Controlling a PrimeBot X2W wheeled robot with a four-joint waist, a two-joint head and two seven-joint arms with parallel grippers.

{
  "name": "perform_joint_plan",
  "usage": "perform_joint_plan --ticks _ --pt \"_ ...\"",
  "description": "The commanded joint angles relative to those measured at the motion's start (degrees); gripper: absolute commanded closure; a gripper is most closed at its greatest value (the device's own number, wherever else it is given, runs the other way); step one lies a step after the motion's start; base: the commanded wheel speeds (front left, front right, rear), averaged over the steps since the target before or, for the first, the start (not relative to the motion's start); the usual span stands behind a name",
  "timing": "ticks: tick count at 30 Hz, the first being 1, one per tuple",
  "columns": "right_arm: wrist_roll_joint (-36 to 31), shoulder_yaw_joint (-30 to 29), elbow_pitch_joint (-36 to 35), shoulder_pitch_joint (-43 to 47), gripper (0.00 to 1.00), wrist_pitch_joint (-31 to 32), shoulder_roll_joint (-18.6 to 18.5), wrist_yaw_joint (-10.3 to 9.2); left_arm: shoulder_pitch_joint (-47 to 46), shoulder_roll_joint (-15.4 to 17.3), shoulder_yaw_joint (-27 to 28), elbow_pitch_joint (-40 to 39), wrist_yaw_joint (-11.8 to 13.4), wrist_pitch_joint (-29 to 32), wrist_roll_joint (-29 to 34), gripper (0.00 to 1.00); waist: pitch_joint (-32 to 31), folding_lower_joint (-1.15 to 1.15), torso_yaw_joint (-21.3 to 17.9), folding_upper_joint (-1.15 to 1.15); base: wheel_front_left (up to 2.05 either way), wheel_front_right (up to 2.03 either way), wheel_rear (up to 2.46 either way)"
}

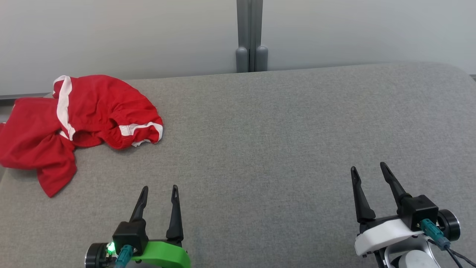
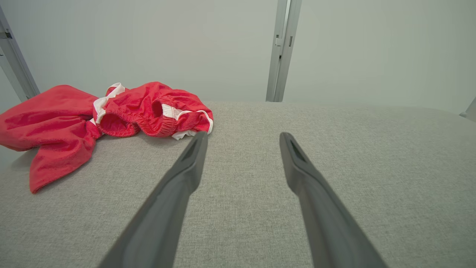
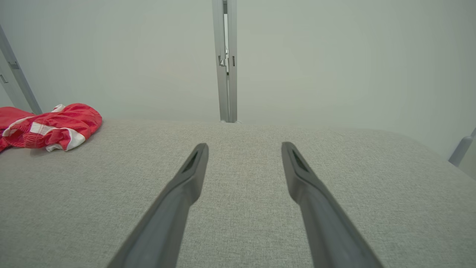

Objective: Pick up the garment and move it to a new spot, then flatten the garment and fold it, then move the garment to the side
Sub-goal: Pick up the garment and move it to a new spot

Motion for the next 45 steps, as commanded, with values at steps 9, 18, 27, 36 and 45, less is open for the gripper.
perform_joint_plan --ticks 9,18,27,36,45 --pt "0.23 -1.72 -0.59 1.2 0.0 -0.2 -0.19 0.0 -0.96 0.35 -0.27 0.25 -0.33 -0.04 0.68 0.0 -0.36 0.0 7.98 0.0 0.0 0.0 0.0" --pt "1.2 -0.55 -0.82 0.55 0.0 -0.19 -0.2 0.0 -0.87 0.34 0.78 -0.27 -0.81 -0.04 1.17 0.0 -0.39 0.0 18.57 0.0 0.0 0.0 0.0" --pt "0.96 0.25 -0.54 0.15 0.0 -0.2 -0.21 0.0 -0.01 0.32 1.85 -0.76 -1.21 -0.04 1.28 0.0 -0.37 0.0 26.09 0.0 0.0 0.0 0.0" --pt "0.73 0.91 -0.26 -0.37 0.0 -0.2 -0.23 0.0 0.54 0.31 2.04 -1.28 -1.13 -0.04 1.24 0.0 -0.08 0.0 27.29 0.0 0.0 0.0 0.0" --pt "-0.07 0.2 -1.35 -0.87 0.0 -0.2 -0.22 0.0 -3.7 1.34 5.47 -3.28 -3.44 -0.04 1.27 0.0 1.44 0.0 25.26 0.0 0.0 0.0 0.0"
